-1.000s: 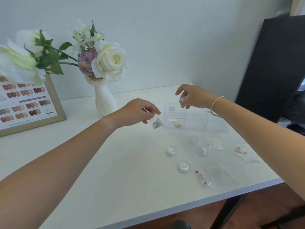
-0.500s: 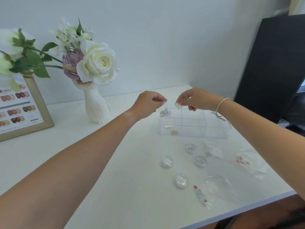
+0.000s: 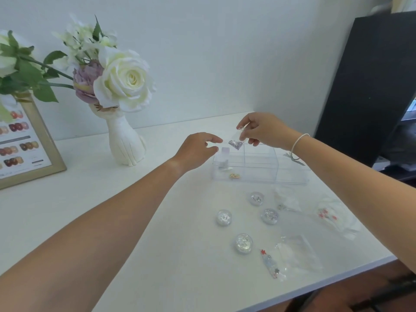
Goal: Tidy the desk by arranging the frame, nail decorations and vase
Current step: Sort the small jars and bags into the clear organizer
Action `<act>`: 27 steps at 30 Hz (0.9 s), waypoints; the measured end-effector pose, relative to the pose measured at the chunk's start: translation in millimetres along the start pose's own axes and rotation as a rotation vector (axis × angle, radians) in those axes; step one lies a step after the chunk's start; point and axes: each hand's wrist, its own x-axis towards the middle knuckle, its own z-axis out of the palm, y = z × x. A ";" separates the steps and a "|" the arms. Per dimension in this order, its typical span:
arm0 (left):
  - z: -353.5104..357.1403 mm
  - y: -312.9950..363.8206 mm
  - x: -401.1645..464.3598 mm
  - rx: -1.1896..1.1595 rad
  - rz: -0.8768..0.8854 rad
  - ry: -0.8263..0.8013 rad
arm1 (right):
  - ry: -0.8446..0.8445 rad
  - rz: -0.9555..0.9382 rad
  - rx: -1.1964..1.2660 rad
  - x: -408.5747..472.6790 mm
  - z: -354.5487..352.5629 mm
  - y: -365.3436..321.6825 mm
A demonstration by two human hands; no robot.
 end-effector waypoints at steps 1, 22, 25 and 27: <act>-1.9 -1.3 -3.4 -0.007 0.012 0.019 | -0.004 -0.005 -0.012 -0.4 2.8 -0.8; -2.8 9.7 -125.3 -0.092 0.172 -0.256 | 0.146 -0.130 -0.356 -54.3 16.5 4.2; -0.7 7.6 -131.2 -0.087 0.167 -0.292 | 0.121 -0.135 -0.382 -79.5 13.6 9.1; 1.4 5.9 -133.8 -0.080 0.168 -0.301 | 0.066 -0.129 -0.391 -95.5 14.3 13.5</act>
